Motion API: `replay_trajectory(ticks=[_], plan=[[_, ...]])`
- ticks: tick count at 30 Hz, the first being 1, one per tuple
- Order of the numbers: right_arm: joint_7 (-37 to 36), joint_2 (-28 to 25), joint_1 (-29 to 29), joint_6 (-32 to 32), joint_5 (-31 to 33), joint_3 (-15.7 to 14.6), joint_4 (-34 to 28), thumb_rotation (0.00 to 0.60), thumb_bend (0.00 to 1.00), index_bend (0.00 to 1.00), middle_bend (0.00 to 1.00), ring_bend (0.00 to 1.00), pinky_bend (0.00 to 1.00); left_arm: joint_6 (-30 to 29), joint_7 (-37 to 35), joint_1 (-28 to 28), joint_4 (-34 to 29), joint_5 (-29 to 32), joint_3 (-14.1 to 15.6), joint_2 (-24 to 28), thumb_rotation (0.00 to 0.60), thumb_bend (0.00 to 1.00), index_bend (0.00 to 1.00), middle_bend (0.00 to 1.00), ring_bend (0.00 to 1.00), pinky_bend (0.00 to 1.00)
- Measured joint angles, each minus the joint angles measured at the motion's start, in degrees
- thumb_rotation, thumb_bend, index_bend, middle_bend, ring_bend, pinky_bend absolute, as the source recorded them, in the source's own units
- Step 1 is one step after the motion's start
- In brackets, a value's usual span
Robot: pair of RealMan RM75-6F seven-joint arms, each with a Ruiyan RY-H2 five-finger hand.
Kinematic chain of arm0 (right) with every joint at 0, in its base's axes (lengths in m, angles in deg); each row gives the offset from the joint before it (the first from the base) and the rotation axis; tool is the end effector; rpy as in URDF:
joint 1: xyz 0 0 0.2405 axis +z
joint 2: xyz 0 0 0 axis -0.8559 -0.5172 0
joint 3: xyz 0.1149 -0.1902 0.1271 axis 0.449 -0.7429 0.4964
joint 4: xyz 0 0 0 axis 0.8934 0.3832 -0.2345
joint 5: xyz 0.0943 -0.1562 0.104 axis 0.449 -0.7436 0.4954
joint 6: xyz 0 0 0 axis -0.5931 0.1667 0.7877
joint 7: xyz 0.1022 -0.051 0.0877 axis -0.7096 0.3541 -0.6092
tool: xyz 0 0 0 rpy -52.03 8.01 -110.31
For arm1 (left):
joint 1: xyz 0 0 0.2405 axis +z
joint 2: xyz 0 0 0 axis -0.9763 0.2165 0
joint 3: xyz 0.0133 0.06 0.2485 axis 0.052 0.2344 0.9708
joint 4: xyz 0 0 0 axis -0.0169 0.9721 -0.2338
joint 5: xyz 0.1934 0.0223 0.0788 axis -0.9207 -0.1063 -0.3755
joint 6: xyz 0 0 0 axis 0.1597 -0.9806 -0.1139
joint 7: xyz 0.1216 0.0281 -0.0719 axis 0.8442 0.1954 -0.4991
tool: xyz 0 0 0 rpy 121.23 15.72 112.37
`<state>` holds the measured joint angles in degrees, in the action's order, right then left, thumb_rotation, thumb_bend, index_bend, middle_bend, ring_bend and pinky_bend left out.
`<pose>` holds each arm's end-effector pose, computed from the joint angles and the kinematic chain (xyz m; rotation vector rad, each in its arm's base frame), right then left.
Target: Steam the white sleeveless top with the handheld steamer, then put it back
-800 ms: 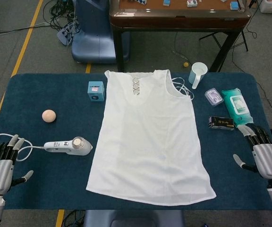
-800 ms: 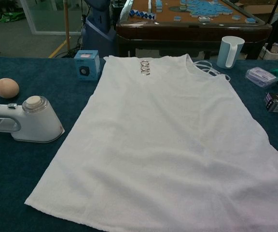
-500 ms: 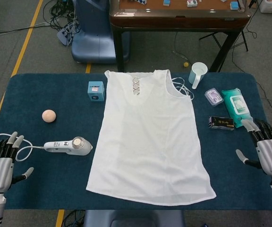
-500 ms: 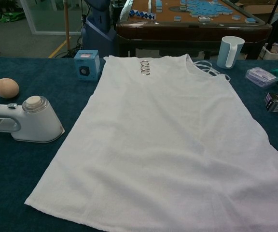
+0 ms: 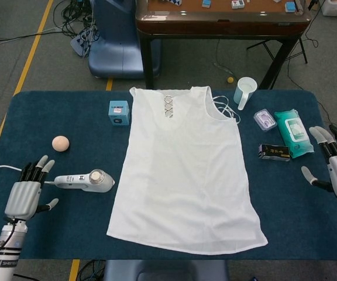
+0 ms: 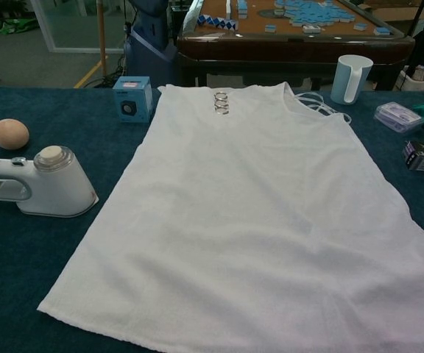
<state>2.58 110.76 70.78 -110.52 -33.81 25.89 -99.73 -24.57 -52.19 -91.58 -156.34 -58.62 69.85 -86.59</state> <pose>-0.2638 -0.2397 0.2356 1.4035 -0.7038 0.9912 -0.2743 0.2410 0.1064 -1.4770 -0.8646 -0.8981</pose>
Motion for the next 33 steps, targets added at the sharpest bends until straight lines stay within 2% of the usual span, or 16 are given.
replay_trajectory(ticks=[8, 16, 33], plan=[[-0.5, -0.1, -0.3, 0.7, 0.7, -0.5, -0.4, 0.600, 0.31, 0.00, 0.13, 0.00, 0.00, 3.7, -0.2, -3.3, 5.8, 3.2, -1.6, -5.5, 0.600, 0.12, 0.01, 0.04, 0.08, 0.03], [-1.3, 0.1, -1.1, 0.4, 1.1, -0.9, 0.0, 0.600, 0.31, 0.00, 0.13, 0.00, 0.00, 6.0, -0.5, -5.8, 11.6, 6.0, -2.9, -9.9, 0.600, 0.12, 0.12, 0.14, 0.15, 0.09], [-3.8, 0.5, -1.2, 1.5, 1.3, -1.3, 2.1, 0.600, 0.31, 0.00, 0.13, 0.00, 0.00, 7.5, -1.4, -8.7, 18.8, 9.4, -4.7, -16.5, 0.600, 0.12, 0.23, 0.29, 0.25, 0.14]])
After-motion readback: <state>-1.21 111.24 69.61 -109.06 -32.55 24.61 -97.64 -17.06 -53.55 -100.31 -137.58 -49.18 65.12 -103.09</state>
